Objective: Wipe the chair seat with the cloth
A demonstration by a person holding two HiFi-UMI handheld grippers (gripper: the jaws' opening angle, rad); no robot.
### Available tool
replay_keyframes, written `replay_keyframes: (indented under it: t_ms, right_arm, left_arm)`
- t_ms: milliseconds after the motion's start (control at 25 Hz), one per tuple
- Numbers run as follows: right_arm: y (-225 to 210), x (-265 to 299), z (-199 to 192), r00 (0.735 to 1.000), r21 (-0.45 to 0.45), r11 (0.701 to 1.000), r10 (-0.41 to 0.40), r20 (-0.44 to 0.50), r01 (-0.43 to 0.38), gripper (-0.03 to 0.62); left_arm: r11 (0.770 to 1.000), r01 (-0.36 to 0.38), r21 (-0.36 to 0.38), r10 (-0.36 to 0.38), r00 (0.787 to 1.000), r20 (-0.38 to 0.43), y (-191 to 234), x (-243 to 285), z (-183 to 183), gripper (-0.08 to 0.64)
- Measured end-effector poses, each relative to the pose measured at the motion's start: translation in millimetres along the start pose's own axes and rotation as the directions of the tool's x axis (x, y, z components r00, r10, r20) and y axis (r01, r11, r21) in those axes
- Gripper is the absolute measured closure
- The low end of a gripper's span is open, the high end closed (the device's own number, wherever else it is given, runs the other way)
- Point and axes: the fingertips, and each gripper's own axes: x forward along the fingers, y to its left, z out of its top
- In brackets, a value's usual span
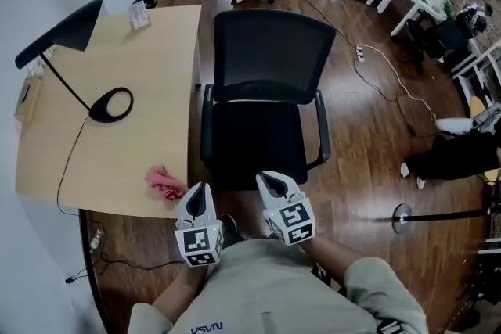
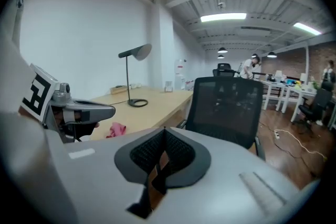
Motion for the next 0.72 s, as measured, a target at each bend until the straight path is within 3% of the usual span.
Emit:
replay_keyframes:
  t_ms: [160,320,720]
  right_arm:
    - [-39.5,-73.0,6.7,0.983,0.112,0.984,-0.147,0.111,0.135,0.592]
    - [-64.7,-141.5,0.4,0.959,0.167,0.966,-0.225,0.173,0.197,0.592]
    - [-81.1,-259.1,-43.9,0.954,0.191,0.968,-0.202,0.222,0.160,0.592]
  left_arm:
    - [0.990,0.135,0.045,-0.136,0.991,0.017,-74.1,-3.3,15.2,0.554]
    - [0.976,0.201,0.079,-0.204,0.979,0.030,-140.5,-16.4,19.6,0.554]
    - [0.981,0.171,0.095,-0.174,0.984,0.033,-254.3,-77.9,-7.0,0.555]
